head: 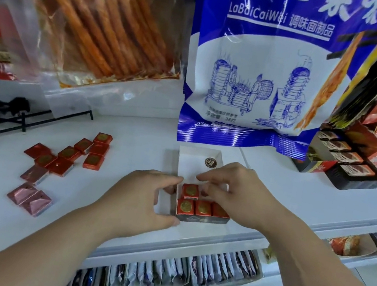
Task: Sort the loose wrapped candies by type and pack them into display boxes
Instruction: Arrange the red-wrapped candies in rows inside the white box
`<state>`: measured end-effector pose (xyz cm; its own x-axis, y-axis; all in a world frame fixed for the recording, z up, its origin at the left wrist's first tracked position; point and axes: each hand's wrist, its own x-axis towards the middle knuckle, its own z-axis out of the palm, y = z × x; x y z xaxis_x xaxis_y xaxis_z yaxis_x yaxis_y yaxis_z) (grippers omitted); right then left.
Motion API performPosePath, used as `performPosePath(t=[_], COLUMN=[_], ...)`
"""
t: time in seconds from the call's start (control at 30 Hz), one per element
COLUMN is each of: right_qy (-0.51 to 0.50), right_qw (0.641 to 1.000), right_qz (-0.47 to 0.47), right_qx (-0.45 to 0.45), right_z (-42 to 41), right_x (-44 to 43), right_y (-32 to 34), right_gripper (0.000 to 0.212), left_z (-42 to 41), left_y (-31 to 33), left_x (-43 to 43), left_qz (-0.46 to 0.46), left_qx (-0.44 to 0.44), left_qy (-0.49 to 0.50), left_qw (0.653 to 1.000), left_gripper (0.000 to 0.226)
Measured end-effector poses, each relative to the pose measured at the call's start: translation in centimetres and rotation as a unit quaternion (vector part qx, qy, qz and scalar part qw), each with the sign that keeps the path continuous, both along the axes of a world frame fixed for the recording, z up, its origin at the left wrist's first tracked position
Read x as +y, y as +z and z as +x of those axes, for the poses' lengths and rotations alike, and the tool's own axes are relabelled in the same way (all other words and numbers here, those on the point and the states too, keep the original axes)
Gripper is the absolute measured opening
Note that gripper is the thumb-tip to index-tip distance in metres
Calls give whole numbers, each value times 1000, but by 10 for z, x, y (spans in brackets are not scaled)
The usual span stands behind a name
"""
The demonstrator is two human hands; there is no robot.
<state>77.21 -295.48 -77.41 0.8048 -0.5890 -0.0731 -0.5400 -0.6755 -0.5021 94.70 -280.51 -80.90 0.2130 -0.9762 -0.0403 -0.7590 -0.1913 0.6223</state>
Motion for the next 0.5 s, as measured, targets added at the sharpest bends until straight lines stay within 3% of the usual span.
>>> performPosePath(t=[0.3, 0.5], right_qy=[52, 0], right_qw=[998, 993], right_qz=[-39, -116], right_qx=[13, -31], right_z=[1, 7], right_x=[8, 13], right_y=[-12, -9], right_gripper=[37, 43], left_z=[3, 1], left_y=[-5, 2], left_x=[-6, 3], left_qz=[-12, -37], left_qx=[40, 43], left_qy=[24, 33], left_qw=[999, 998], left_gripper=[82, 73])
